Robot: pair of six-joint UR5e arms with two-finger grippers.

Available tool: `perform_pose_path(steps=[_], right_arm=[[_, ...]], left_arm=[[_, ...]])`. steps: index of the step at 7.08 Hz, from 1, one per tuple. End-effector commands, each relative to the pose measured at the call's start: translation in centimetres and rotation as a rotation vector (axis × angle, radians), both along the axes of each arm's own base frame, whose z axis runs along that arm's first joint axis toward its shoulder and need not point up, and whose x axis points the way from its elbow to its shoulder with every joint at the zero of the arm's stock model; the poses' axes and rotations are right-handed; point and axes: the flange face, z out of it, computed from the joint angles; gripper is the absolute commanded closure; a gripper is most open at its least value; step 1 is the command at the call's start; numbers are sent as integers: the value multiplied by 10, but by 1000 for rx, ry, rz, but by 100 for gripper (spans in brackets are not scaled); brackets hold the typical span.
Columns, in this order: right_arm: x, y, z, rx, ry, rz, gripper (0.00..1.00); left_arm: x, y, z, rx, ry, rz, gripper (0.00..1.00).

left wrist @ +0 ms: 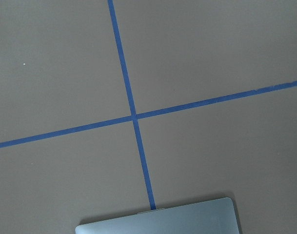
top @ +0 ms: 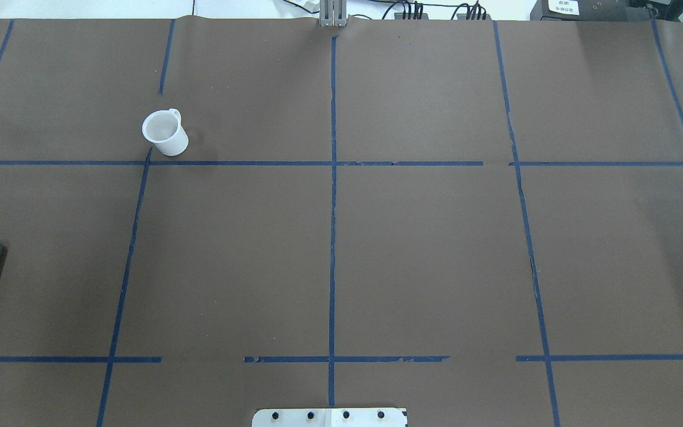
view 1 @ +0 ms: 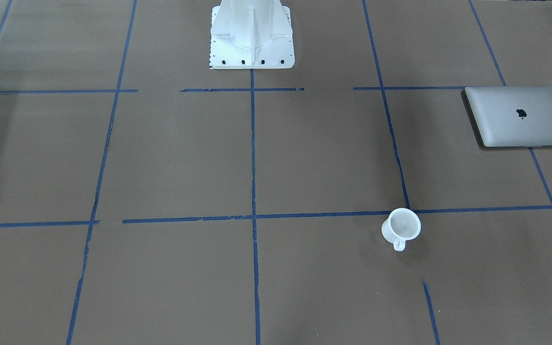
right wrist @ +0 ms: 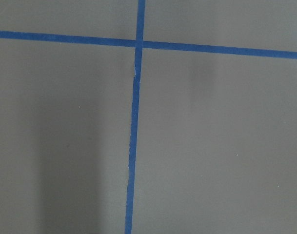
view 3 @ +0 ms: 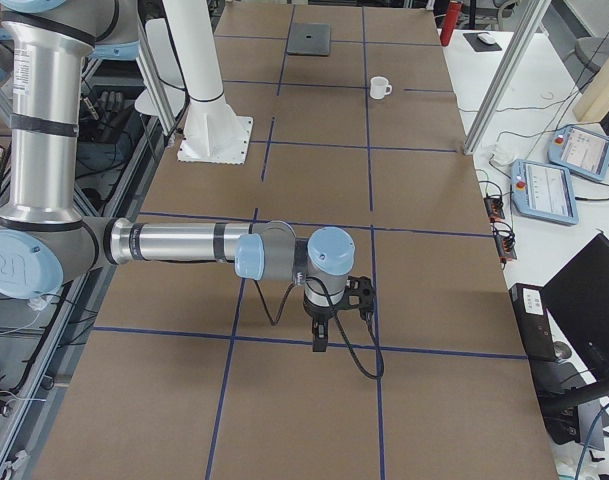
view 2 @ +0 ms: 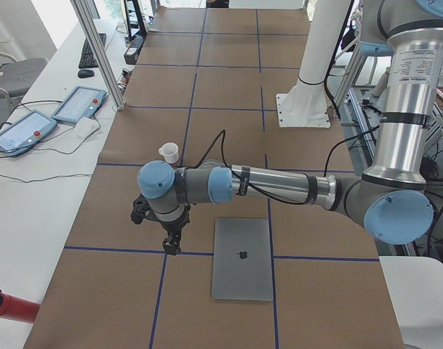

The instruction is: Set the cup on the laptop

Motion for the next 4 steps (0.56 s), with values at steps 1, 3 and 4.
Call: perform_pose_path(steps=[1,3,4], right_arm=[[0,0,0,1,1,0,0],[0,0,0,0,0,0,0],[0,0,0,0,0,0,0]], left_arm=[[0,-1,1,-3,0,-1,0],[0,1,11,-21,-5,-4,0],[-1,3,4,-1,-7,-7,0]])
